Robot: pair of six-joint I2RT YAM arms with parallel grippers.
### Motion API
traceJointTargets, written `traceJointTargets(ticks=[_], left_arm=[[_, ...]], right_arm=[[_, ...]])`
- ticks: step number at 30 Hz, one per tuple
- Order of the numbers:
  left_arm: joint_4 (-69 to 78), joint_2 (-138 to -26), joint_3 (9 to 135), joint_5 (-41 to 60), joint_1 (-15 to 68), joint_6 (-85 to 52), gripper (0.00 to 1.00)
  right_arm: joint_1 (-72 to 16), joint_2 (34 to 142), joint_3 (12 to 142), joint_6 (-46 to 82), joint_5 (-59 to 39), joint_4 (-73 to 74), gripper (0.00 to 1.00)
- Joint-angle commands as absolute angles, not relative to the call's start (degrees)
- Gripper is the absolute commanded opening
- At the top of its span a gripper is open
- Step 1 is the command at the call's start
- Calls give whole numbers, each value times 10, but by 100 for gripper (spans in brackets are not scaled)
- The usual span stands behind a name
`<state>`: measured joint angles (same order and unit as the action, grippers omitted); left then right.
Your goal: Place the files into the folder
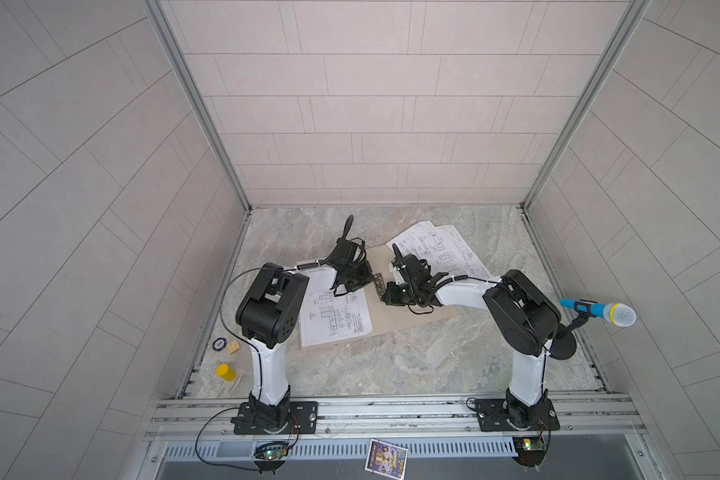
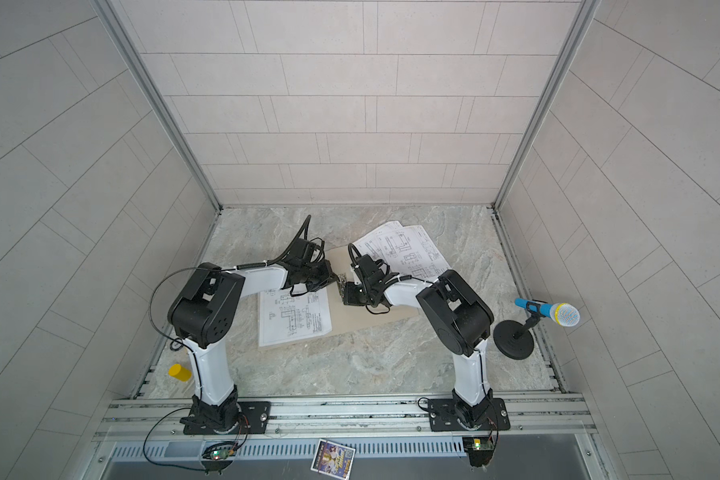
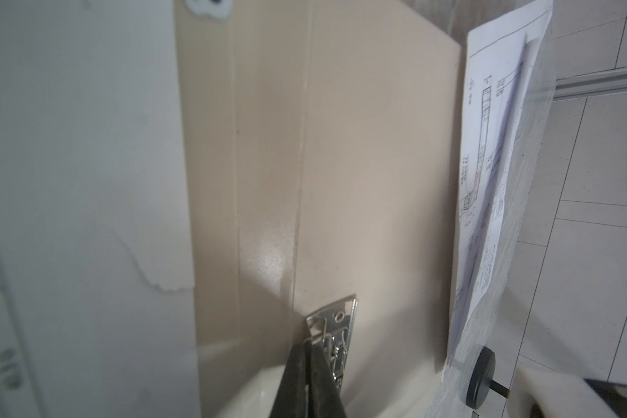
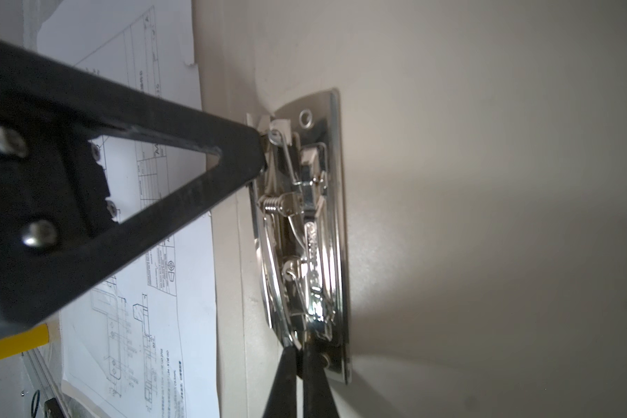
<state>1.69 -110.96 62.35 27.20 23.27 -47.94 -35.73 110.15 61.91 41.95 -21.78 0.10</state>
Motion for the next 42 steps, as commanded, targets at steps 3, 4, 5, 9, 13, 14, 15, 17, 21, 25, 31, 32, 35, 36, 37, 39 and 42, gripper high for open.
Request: traceJointTargets(ticks=[3, 4, 5, 9, 13, 14, 15, 17, 21, 25, 31, 32, 35, 36, 37, 39, 42], left_arm=[[-6, -1119, 624, 306, 237, -461, 2], [-6, -1120, 623, 307, 237, -461, 2], [-6, -1120, 623, 307, 237, -460, 2], [-6, -1123, 623, 310, 237, -456, 2], [-4, -1128, 622, 316, 237, -454, 3], [-2, -1129, 623, 316, 237, -455, 2], [0, -1130, 623, 318, 237, -456, 2], [4, -1131, 624, 322, 237, -459, 2], [5, -1130, 624, 323, 237, -460, 3], [5, -1129, 624, 323, 237, -460, 2], [6, -1132, 625, 323, 238, -461, 2], [6, -1132, 626, 324, 237, -461, 2], [6, -1131, 625, 324, 237, -460, 3], [6, -1131, 625, 323, 238, -460, 3], [6, -1132, 625, 324, 237, -460, 3], [6, -1134, 625, 325, 237, -460, 2], [7, -1136, 625, 325, 237, -460, 3]], right_arm=[[-337, 1142, 593, 432, -126, -49, 0], [-334, 1142, 590, 437, -130, -41, 0], [-332, 1142, 589, 440, -134, -34, 0], [-317, 1145, 586, 452, -178, -12, 0], [-303, 1137, 573, 449, -196, 2, 0], [-301, 1136, 572, 447, -202, 2, 0], [-298, 1138, 570, 444, -213, 7, 0], [-295, 1140, 570, 445, -227, 13, 0], [-293, 1141, 566, 450, -245, 30, 0], [-289, 1138, 557, 461, -250, 50, 0], [-283, 1134, 551, 467, -234, 49, 0], [-282, 1136, 552, 464, -228, 41, 0], [-279, 1131, 540, 475, -221, 56, 0], [-277, 1128, 534, 479, -220, 64, 0], [-276, 1124, 531, 482, -220, 70, 0], [-274, 1120, 530, 484, -215, 71, 0], [-272, 1121, 530, 483, -211, 68, 0]])
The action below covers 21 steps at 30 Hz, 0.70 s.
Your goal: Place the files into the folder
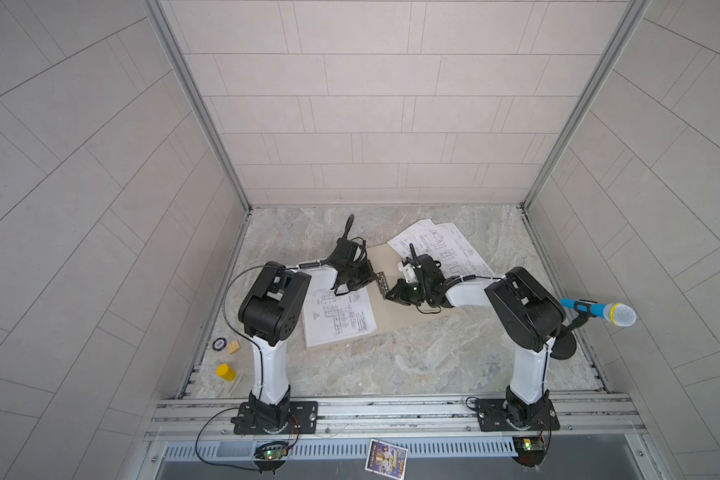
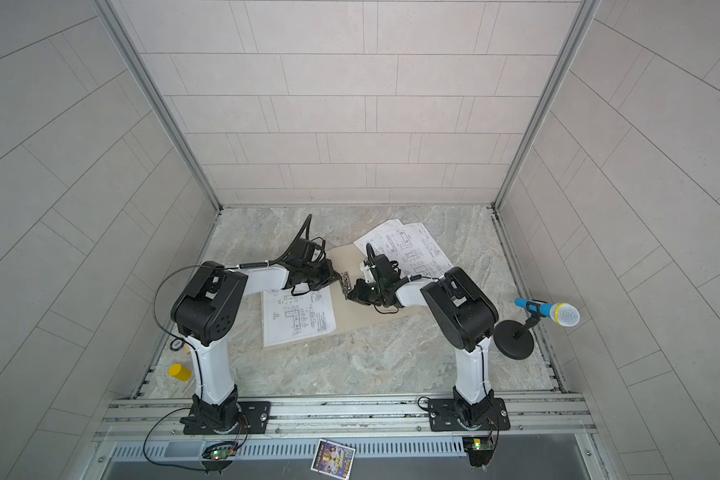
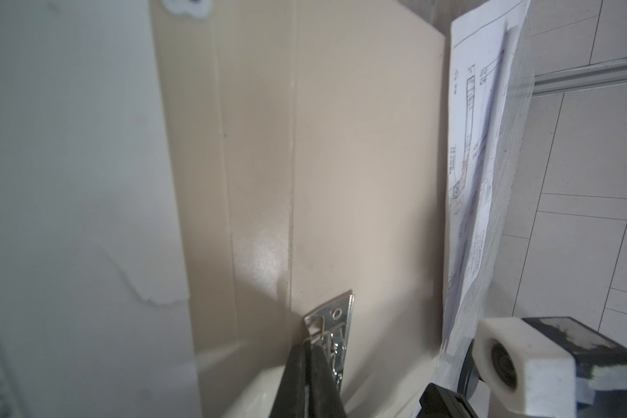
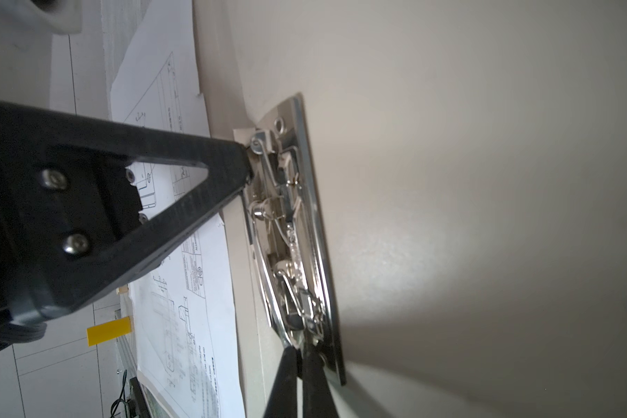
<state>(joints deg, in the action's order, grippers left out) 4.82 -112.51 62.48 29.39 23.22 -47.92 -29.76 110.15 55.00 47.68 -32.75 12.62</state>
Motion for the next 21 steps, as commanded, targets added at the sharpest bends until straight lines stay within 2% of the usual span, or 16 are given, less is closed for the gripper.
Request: traceJointTargets(ticks=[1, 11, 21], left_arm=[[7, -1136, 625, 325, 237, -460, 3], [7, -1137, 627, 327, 237, -458, 3], [7, -1141, 631, 328, 237, -460, 3]], right_arm=[[-271, 1121, 529, 484, -207, 68, 0], [-268, 1108, 518, 502, -208, 95, 0], [-269, 1074, 500, 497, -267, 140, 2]])
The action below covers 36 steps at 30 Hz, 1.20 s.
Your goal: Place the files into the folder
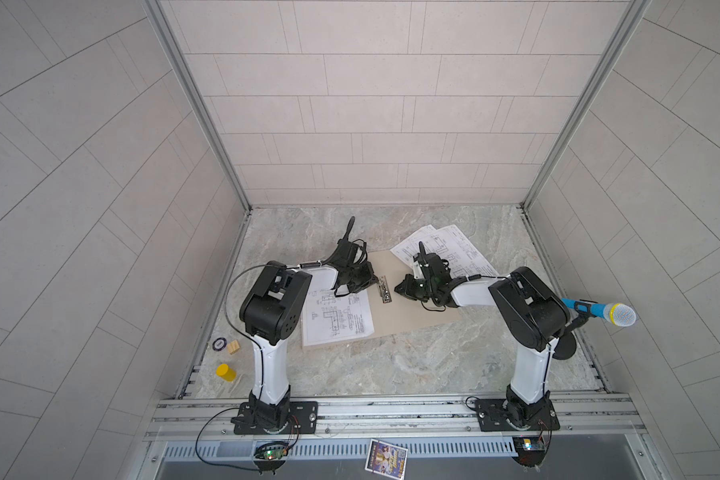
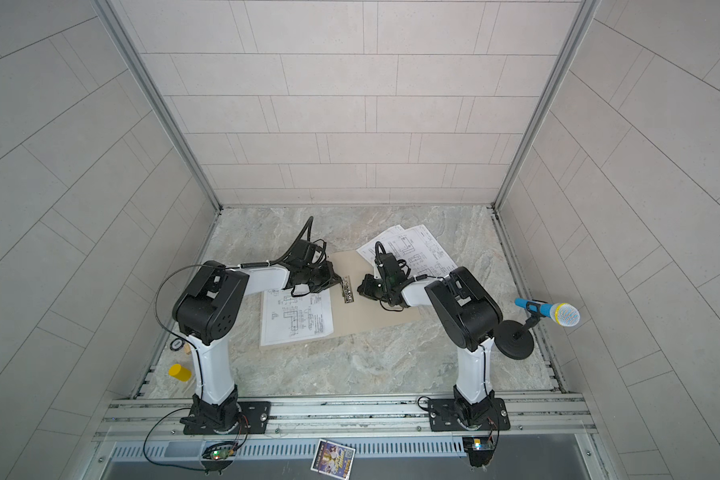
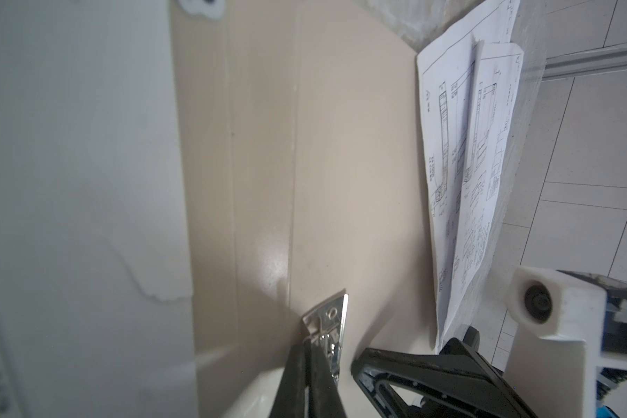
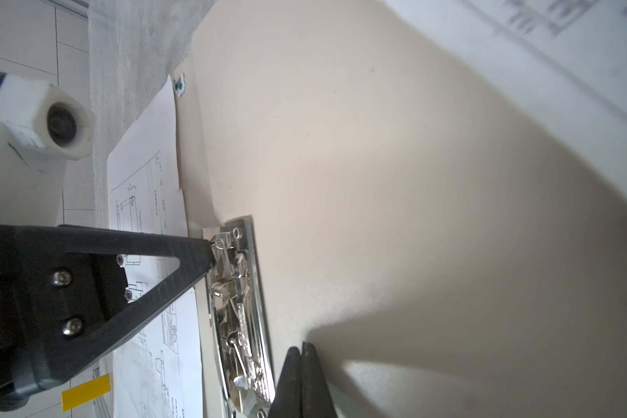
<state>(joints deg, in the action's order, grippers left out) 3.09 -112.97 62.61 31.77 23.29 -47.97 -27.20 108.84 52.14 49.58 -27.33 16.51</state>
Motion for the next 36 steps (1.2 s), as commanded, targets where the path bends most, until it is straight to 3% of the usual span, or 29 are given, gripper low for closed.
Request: traceJointTargets(ticks=[1, 6, 10, 16, 20, 36], left_arm=[[7, -1142, 632, 329, 237, -460, 3], [7, -1142, 633, 329, 237, -461, 2], [7, -1141, 632, 327, 237, -461, 3], [7, -1140, 631, 329, 238, -460, 3], [7, -1141, 630, 330, 238, -459, 3], [7, -1142, 632, 329, 238, -461, 3]], right_arm=[[-269, 1069, 500, 496, -272, 140, 4], [-275, 1044, 488, 498, -296, 176, 21], [-292, 1041, 484, 506, -314, 198, 26], [-311, 1044, 470, 549, -325, 263, 25], [-317, 1045, 473, 549, -323, 260, 16], [-325, 1066, 482, 547, -338, 236, 14]])
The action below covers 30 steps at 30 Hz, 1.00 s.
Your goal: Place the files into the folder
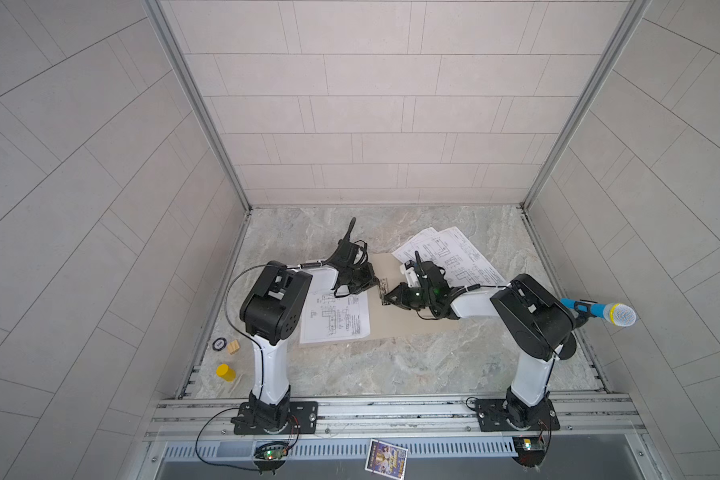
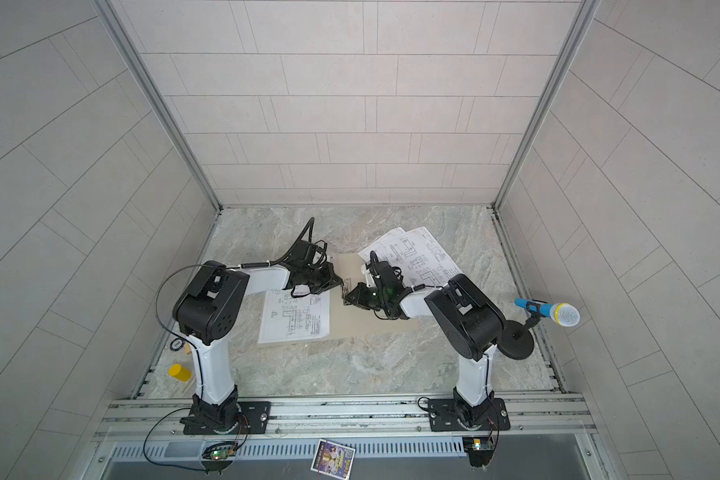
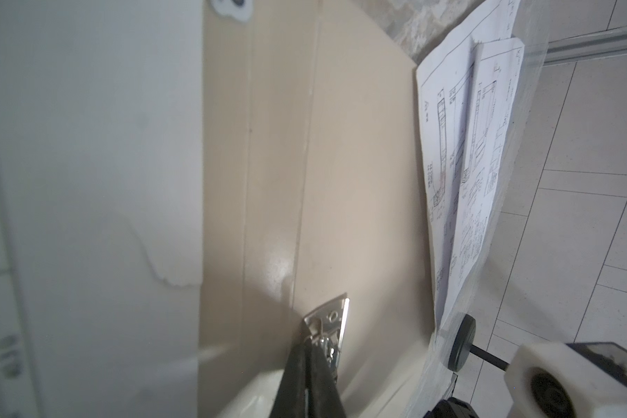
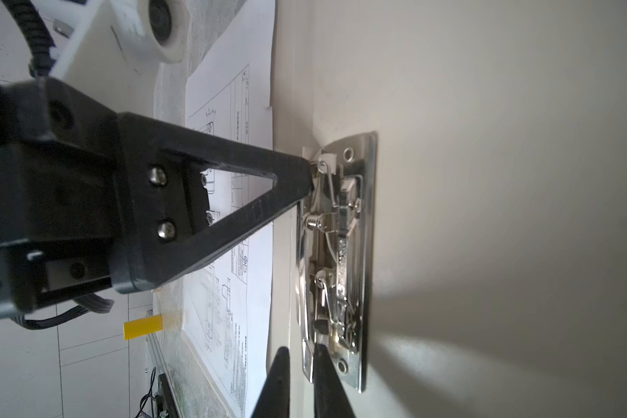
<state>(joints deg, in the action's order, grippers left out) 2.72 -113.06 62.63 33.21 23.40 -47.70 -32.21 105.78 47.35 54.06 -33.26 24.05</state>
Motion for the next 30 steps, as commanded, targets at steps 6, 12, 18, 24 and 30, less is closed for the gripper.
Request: traceJointTargets(ticks=[6, 12, 18, 24, 30], left_arm=[[6, -1143, 631, 330, 238, -460, 2], [6, -1143, 631, 329, 238, -460, 3], [6, -1143, 632, 329, 238, -460, 2], [6, -1143, 631, 329, 239, -460, 3], [5, -1143, 631, 329, 238, -458, 3]], right_arm=[[-327, 1075, 485, 549, -343, 240, 14], [-330, 1082, 488, 551, -345, 242, 14], [-331, 1082, 489, 553, -345, 240, 12], [-331, 1086, 492, 552, -345, 238, 11], [-331, 1088, 495, 549, -342, 232, 5]])
